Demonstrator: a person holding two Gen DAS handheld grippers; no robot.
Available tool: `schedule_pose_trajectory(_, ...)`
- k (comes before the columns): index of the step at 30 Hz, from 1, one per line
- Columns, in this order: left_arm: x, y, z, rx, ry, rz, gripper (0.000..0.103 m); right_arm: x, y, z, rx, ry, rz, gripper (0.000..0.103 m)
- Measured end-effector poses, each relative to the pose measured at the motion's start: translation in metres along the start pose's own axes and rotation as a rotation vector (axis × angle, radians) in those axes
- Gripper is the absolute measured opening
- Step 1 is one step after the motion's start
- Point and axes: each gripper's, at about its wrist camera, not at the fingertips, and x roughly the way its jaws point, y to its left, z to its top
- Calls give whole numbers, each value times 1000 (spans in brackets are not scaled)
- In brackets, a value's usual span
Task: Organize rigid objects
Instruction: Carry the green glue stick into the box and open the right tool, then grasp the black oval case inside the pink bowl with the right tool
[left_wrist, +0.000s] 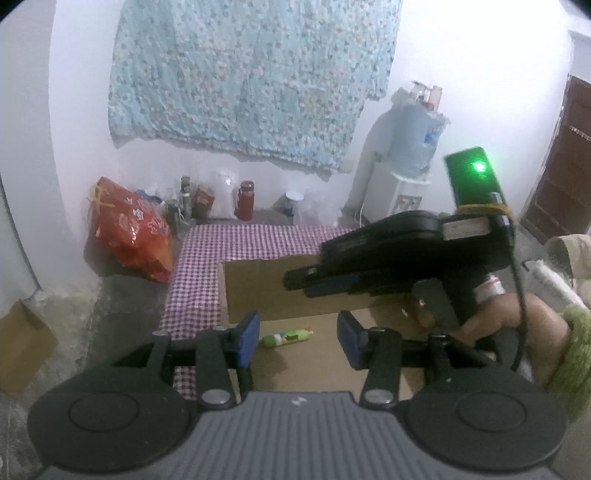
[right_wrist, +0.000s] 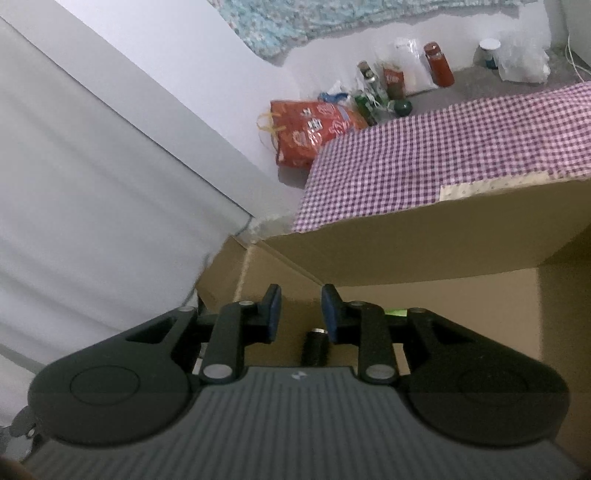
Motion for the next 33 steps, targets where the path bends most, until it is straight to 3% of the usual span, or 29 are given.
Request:
schedule_pose_trajectory(9,-56,-13,-23,17,-47,-73,55,-103,-2,-34,40,-94,115,24)
schedule_pose_trajectory(17,-71,-54,-83,85,6,-193,58,-207,-30,-138,2,-186,116,27)
schedule_pose_trajectory(21,-49,-84,-118,138,95,-255,57,-217,-62,-199,47,-184,15,28)
schedule_pose_trajectory(25,-20,-115,-144,209,166,-280,54,-202,-92,-241,152,-136,-59,28)
schedule_pose_trajectory(27,-6,-129,-153,252,183,-276,45,-190,-104,-250,195,-96,-101,28)
schedule_pose_trajectory(33,33,-149,-165,306,239,-283,29,-165,-109,-246,202,0,-189,28)
